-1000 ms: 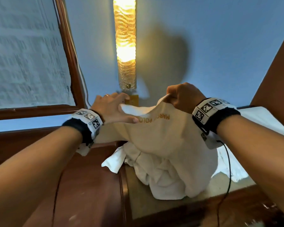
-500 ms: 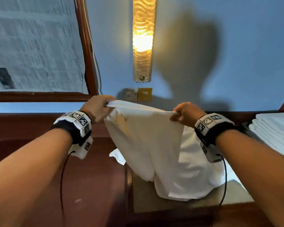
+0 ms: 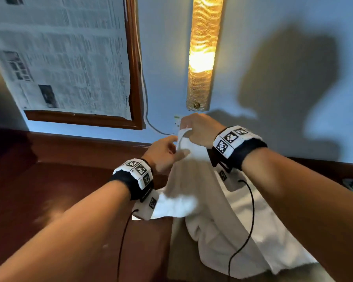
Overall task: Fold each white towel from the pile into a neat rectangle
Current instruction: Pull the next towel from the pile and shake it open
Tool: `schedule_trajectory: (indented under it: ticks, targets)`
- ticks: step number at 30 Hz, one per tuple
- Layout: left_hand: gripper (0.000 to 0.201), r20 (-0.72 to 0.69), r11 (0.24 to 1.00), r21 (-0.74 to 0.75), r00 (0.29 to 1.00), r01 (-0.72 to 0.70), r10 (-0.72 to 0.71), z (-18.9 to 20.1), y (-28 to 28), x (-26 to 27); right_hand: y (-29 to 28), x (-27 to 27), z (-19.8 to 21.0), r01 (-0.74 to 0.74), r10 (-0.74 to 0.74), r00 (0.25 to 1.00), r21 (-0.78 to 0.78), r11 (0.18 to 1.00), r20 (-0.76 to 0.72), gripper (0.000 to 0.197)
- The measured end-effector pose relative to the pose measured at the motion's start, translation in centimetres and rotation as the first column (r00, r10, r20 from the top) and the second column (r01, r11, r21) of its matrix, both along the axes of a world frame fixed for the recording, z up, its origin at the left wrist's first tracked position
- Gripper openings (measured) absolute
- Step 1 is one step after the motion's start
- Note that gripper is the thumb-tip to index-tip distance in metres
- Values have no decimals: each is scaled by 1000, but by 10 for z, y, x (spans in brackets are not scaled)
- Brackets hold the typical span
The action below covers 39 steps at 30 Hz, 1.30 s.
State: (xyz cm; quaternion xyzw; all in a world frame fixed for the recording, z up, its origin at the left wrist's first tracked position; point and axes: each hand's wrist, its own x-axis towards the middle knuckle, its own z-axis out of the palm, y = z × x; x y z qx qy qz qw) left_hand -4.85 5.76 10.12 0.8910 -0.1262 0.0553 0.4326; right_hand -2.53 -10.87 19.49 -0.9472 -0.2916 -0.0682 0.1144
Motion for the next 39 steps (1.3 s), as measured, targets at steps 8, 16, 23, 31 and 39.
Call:
schedule_trajectory:
  ticks: [8, 16, 23, 31, 39]
  targets:
    - [20, 104, 987, -58, 983, -148, 153, 9, 26, 4, -42, 5, -28, 37, -71, 973, -155, 987, -219, 32]
    - [21, 60, 997, -46, 996, -64, 66, 5, 0, -20, -34, -13, -32, 70, -33, 993, 349, 934, -111, 25]
    - [33, 287, 988, -108, 948, -107, 135, 47, 15, -35, -12, -25, -49, 16, 28, 993, 357, 934, -117, 27]
    - [33, 295, 958, -119, 912, -261, 285, 70, 129, -50, -68, -39, -138, 397, -336, 891, 165, 903, -305, 25]
    - [31, 317, 966, -190, 942, 176, -110, 74, 160, -84, 31, -69, -65, 266, -397, 912, 596, 758, 98, 18]
